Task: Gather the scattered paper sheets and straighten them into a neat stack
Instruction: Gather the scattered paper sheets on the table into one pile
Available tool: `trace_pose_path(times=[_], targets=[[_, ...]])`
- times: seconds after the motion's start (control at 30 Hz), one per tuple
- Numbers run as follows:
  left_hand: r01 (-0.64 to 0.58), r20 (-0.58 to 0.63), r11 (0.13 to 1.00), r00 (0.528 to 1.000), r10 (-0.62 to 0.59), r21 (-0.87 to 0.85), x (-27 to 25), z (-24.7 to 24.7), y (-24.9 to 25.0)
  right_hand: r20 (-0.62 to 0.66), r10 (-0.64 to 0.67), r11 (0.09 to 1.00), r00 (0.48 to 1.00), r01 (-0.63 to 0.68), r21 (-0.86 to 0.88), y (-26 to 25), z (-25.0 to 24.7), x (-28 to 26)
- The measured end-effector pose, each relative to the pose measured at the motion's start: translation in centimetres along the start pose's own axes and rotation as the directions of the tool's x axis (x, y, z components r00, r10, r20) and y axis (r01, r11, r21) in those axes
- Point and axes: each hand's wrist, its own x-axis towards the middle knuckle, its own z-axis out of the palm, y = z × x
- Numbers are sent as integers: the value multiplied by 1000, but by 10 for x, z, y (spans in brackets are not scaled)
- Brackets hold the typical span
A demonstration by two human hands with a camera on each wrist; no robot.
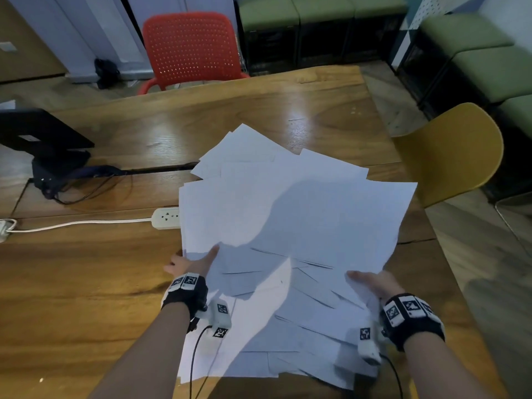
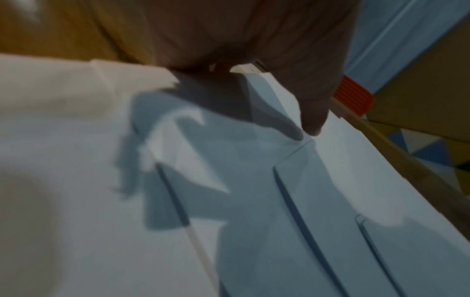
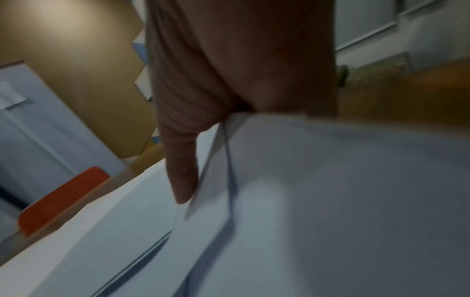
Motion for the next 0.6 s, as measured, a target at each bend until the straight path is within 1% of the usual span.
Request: trace_pose_path(times=[0.07,0.13,0.17,0.2,0.23,0.27,0.3,0.37,0.43,0.53,0.6], targets=[[56,71,994,996,-50,-94,7,-5,-3,120,1,998,993,-10,70,4,-2,-11],[67,107,986,993,-51,-150,6,-10,-3,170,-10,994,985,-9,107,7,-1,-21],[60,127,989,991,-42,-138,5,-12,-2,171,-25,992,985,3,129,10,2,-22],[41,156,994,988,-25,-97,3,-13,-1,139,-37,994,990,21,110,13,4,-21],[24,206,999,979,-14,-46,0,-13,1,85,-57,997,995,53,52,15,8,-21],[1,244,1000,970,-1,-2,-2,-11,1,33,-79,996,996,80,-31,15,11,-22],[-13,257,1000,966,7,22,-4,-9,0,-7,-113,987,994,112,-113,14,14,-24],[-32,244,999,969,30,5,-5,-8,-3,-67,-189,957,980,169,-234,9,13,-26],[-39,214,999,976,43,-23,-3,-11,-8,-137,-215,944,967,170,-283,3,3,-26],[-65,172,997,983,72,-48,-1,-20,-15,-280,-277,890,919,136,-435,-5,-23,-32],[-99,143,994,984,105,-45,2,-26,-19,-361,-348,857,865,138,-496,-9,-41,-38]])
